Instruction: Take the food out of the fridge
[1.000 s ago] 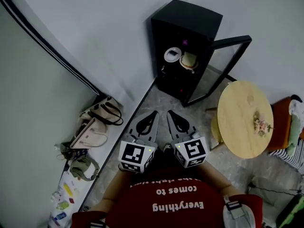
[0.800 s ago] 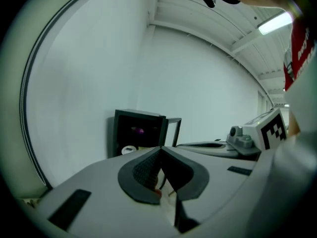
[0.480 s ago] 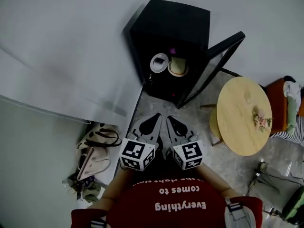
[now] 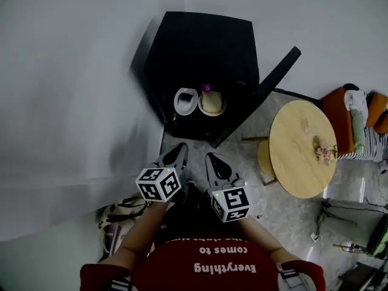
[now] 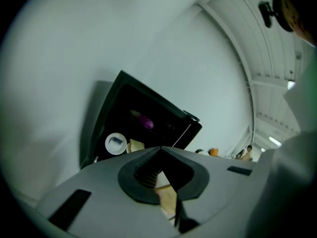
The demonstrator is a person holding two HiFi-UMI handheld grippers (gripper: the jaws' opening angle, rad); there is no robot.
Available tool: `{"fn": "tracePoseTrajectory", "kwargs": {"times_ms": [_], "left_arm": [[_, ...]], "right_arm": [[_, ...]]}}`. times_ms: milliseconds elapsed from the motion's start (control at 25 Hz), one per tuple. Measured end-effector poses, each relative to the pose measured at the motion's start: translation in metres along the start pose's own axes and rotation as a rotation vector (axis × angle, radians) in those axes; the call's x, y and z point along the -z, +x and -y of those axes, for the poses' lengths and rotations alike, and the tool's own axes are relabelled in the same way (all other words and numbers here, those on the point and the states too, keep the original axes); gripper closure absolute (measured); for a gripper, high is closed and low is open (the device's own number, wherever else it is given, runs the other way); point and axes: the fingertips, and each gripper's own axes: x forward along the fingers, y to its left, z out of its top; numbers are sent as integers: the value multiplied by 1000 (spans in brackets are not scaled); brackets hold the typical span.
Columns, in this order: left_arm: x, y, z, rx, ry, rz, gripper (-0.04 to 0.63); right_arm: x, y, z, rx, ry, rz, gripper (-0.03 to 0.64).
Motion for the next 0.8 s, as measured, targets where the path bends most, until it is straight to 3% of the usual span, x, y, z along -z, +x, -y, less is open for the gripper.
{"fn": "tracePoseTrajectory", "kwargs": {"times_ms": [160,320,480,680,800], "left_arm": [[29,57,-51,-12,-272,-90,595],[53,108,-106,-65,-531,-124,580],[72,151,-147,-87,-640,-133,556],[82,200,-198,-26,-915,-28,471],[94,222,-217,-58,-940,-25,471]], "right_arm": [[6,-7,22,63,38,-38,604],[15,-8,37,50,4,-87,604],[27,-9,53,64,-14,-113,605],[37,-2,60,84,27,-127,604],[47,1,56,64,33,-157,605]]}}
